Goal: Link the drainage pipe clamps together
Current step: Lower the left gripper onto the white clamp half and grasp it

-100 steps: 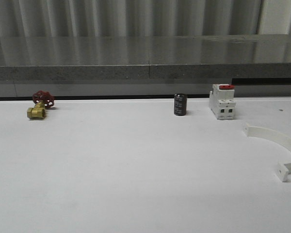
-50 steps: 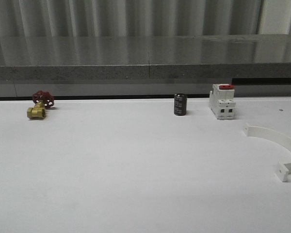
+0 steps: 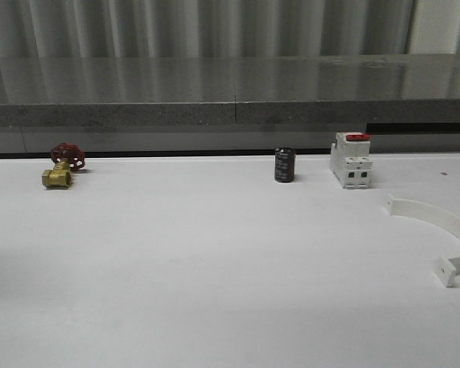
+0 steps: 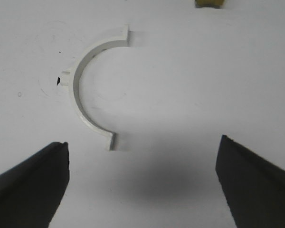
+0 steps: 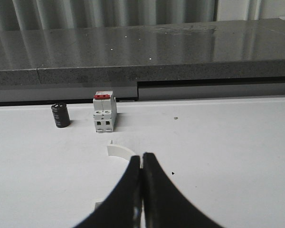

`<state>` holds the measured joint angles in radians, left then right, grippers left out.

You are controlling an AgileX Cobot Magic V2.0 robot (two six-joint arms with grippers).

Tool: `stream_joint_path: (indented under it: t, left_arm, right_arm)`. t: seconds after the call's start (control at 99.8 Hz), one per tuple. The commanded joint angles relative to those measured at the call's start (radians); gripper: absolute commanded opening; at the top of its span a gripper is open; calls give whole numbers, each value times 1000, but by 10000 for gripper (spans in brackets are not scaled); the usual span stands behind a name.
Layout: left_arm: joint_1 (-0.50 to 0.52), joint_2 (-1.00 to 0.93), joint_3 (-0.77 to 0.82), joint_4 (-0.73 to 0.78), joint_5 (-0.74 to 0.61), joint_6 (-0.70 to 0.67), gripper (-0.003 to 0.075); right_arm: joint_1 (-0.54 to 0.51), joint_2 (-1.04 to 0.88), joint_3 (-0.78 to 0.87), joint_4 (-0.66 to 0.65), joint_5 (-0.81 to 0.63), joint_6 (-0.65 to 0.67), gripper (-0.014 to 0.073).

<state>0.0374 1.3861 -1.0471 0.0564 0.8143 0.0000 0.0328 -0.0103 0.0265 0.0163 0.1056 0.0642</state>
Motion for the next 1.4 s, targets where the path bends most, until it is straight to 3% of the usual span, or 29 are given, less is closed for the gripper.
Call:
stream_joint_path:
  t: [0.0,0.241,0.391,0.691,1.273,1.393]
  left_arm:
    - [38,50,-79,-11,-48,34,606]
    - [193,300,-233,-179,-30,251,606]
    - [231,387,-262,-179,-39,263,606]
    - [240,523,-317,-186,-58,287,606]
    - [240,606,-317,-191,-101,296,606]
    - [240,609,-317,-191,-101,296,537]
  right_arm:
    - [-7,-19,-16,-9,-83,-6,-68]
    - [-7,-19,-16,-9,-81,-6,-68]
    - [-7,-19,-16,-9,-81,-6,-68]
    - [-7,-19,-16,-9,-81,-6,-68]
    - [-7,-19,-16,-9,-81,-6,-68]
    - [-7,-19,-16,-9,-81,-6,-68]
